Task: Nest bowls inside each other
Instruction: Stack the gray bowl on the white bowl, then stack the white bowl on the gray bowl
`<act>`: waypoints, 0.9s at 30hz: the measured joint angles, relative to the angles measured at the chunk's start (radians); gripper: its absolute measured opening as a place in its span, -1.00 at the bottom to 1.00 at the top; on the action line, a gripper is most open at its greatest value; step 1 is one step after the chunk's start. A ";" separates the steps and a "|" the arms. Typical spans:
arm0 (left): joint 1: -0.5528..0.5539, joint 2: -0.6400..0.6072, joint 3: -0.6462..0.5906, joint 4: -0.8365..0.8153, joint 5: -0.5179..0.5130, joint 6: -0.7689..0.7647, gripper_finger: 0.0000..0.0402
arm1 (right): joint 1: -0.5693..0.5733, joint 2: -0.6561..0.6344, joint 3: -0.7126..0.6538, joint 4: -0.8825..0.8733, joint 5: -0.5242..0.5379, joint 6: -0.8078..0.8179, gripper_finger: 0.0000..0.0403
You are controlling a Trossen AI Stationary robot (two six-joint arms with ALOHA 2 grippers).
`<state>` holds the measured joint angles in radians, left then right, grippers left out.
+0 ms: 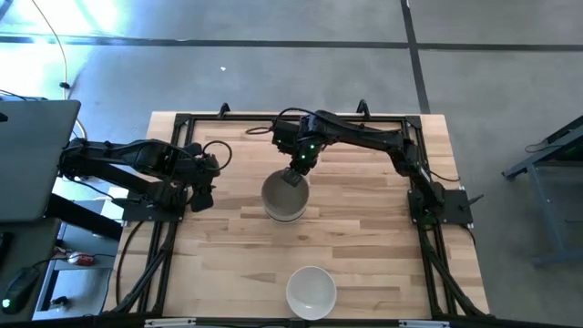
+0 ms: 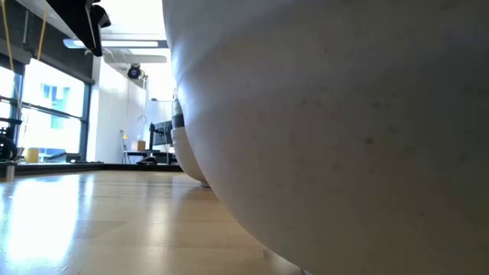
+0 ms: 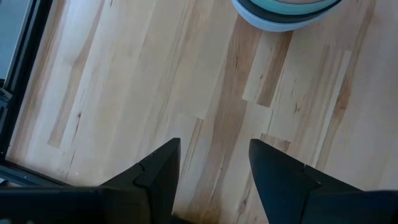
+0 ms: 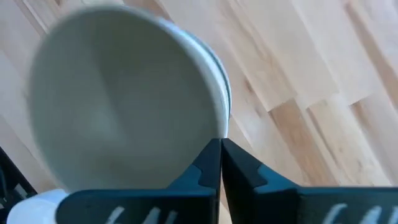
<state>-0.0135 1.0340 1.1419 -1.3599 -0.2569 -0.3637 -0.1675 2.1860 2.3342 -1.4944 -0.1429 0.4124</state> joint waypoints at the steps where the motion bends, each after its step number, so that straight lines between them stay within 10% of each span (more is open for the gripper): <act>1: 0.000 0.000 0.000 0.000 0.000 0.000 -0.10 | 0.002 0.000 -0.010 -0.001 -0.007 0.001 -0.98; 11: 0.000 0.000 0.000 0.000 0.000 0.000 -0.10 | 0.011 0.001 -0.051 0.026 -0.024 0.009 -0.94; 27: 0.000 0.000 0.000 0.002 0.006 0.000 -0.10 | 0.073 -0.047 0.019 -0.074 -0.013 -0.015 -0.20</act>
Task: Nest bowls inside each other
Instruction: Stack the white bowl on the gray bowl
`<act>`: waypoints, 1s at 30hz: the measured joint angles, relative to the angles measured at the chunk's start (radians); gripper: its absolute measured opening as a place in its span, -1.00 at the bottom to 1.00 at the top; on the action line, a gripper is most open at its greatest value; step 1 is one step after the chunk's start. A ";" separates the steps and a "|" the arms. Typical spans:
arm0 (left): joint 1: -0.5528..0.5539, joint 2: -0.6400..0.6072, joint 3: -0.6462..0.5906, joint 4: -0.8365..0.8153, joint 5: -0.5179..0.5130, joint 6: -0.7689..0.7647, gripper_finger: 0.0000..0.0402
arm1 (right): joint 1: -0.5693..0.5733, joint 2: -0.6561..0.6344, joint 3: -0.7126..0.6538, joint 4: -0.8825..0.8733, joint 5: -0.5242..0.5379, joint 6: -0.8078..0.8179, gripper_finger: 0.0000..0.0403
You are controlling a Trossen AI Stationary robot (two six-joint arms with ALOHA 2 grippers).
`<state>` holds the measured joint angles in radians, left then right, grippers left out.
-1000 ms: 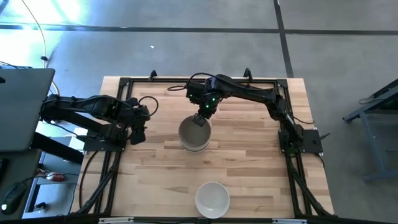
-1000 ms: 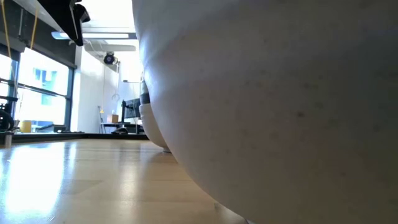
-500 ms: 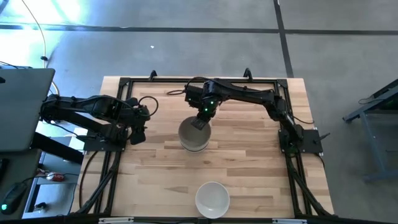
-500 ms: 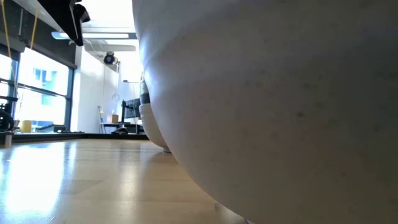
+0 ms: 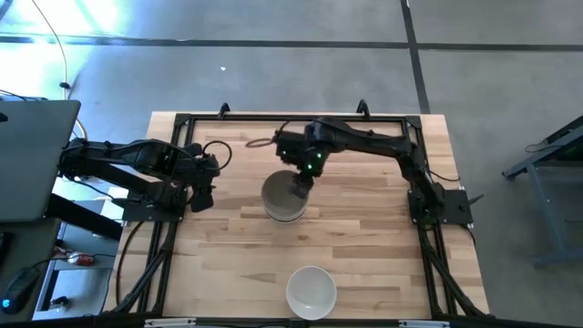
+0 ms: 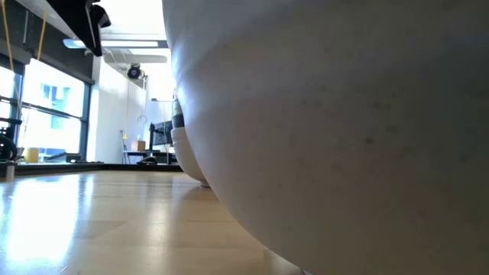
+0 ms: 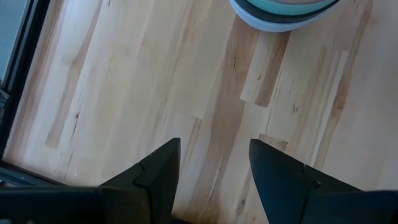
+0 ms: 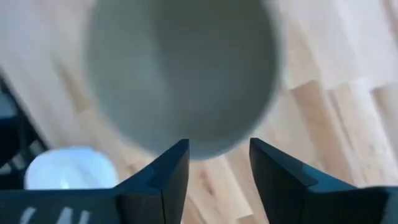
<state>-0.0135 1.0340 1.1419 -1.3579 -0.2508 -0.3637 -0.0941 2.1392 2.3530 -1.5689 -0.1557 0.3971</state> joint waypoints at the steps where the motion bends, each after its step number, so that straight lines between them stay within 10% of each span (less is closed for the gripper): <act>1: 0.000 0.000 0.000 0.004 0.004 0.000 -0.10 | 0.012 -0.004 0.002 0.000 -0.005 -0.004 -0.19; 30: 0.000 0.000 0.000 0.021 0.059 0.019 -0.10 | 0.358 -0.030 0.000 -0.002 -0.080 0.183 -0.21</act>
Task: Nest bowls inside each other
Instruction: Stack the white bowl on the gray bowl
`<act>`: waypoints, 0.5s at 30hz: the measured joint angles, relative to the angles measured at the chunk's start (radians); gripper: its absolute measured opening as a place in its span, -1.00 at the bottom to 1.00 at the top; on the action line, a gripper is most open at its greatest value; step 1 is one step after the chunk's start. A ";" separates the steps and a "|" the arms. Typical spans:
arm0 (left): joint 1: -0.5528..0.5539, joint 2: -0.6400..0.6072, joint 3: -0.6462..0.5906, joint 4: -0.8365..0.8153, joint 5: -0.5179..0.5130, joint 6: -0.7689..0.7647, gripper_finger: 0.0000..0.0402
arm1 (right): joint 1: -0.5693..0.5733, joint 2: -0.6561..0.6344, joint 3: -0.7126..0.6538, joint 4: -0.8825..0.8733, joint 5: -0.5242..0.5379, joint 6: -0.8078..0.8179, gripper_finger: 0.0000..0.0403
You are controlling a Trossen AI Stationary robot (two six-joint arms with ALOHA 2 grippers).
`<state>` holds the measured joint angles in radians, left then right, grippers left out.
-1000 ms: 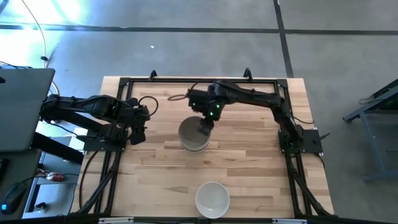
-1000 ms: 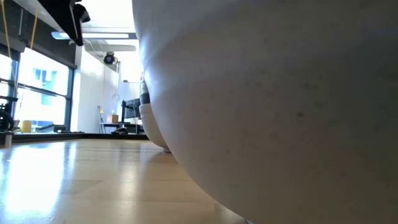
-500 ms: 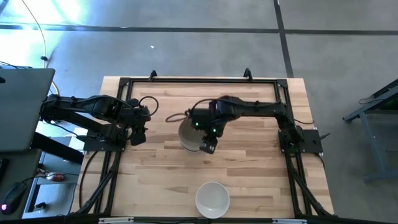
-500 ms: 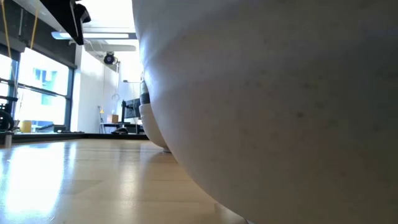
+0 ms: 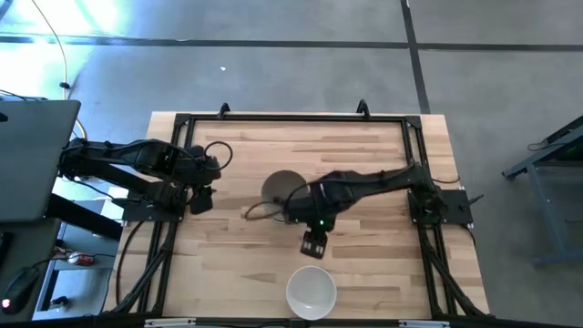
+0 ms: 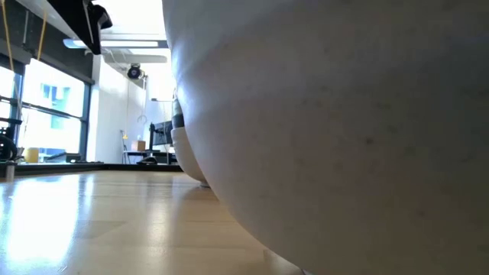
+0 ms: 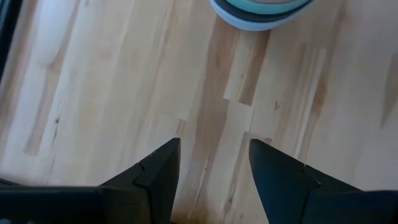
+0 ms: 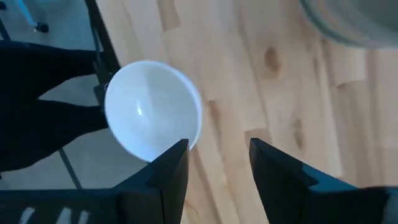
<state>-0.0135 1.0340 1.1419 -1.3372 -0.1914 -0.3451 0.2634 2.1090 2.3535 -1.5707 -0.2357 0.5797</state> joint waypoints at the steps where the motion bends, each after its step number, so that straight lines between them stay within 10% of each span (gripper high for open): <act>1: 0.000 0.000 0.000 0.001 0.007 0.004 -0.10 | 0.013 0.000 0.000 0.000 0.000 0.014 -0.21; 15: 0.000 0.000 0.000 0.011 0.032 0.108 -0.10 | 0.172 0.000 -0.063 0.012 0.046 0.381 -0.21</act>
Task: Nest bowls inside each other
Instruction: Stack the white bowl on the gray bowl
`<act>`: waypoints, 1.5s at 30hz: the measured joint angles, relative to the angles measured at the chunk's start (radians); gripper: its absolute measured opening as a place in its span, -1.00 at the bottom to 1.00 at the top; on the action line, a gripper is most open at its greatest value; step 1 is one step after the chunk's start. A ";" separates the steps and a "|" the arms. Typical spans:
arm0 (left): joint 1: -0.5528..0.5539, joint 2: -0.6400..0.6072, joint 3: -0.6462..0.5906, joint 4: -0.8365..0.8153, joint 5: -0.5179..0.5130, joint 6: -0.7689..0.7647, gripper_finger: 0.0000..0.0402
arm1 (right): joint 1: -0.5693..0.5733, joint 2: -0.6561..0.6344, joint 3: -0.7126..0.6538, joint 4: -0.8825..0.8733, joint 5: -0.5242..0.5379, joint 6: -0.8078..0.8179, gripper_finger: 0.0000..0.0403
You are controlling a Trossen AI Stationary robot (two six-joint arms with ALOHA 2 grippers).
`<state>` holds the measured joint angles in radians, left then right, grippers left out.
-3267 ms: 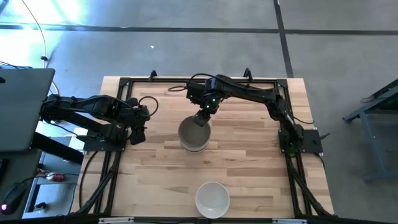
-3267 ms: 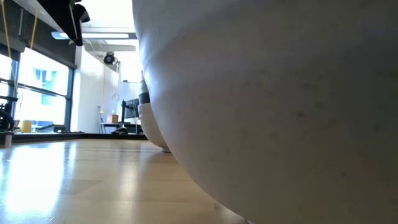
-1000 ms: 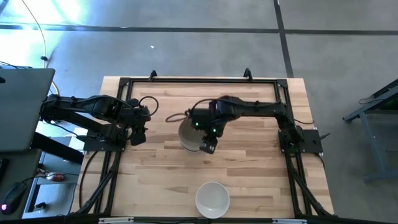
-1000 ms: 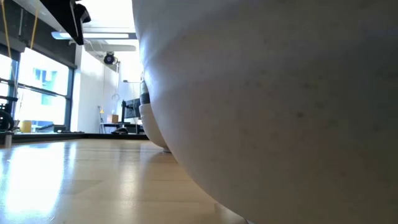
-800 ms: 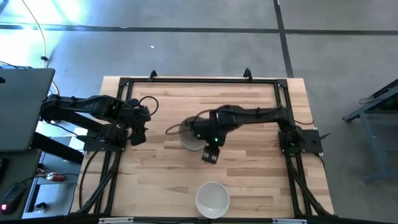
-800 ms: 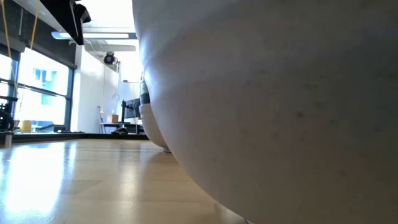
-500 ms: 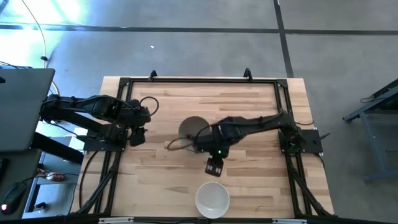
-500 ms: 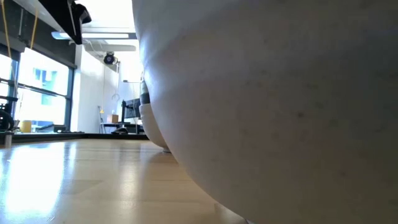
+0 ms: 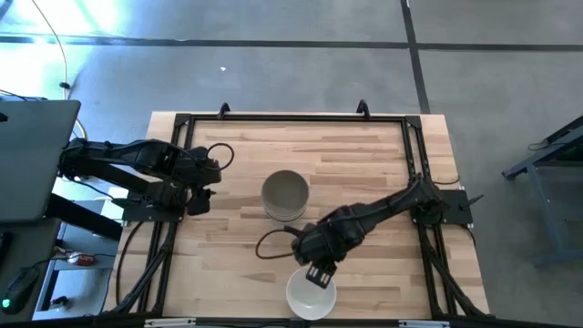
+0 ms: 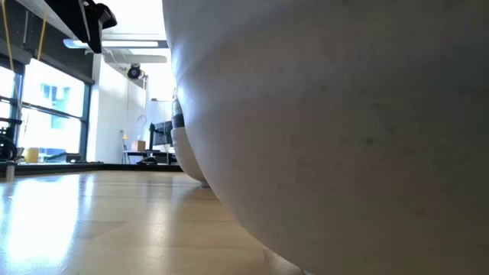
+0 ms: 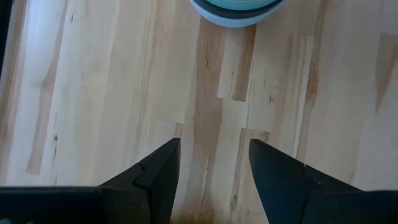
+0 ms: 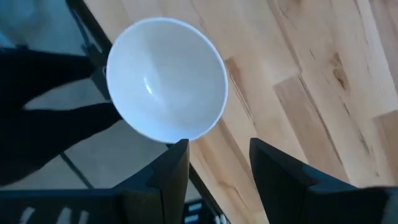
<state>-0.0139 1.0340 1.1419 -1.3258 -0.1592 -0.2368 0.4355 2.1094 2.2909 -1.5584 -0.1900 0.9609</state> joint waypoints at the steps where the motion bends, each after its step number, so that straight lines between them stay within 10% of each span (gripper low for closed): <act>1: 0.000 0.000 0.000 0.000 0.001 0.005 -0.10 | 0.008 0.000 -0.008 0.012 0.015 0.021 -0.21; 45: -0.035 0.007 0.000 0.069 0.043 -0.172 -0.10 | 0.101 0.000 -0.531 0.478 0.013 0.456 -0.25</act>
<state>-0.0490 1.0412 1.1416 -1.2564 -0.1162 -0.4088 0.5369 2.1098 1.7600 -1.0809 -0.1768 1.4166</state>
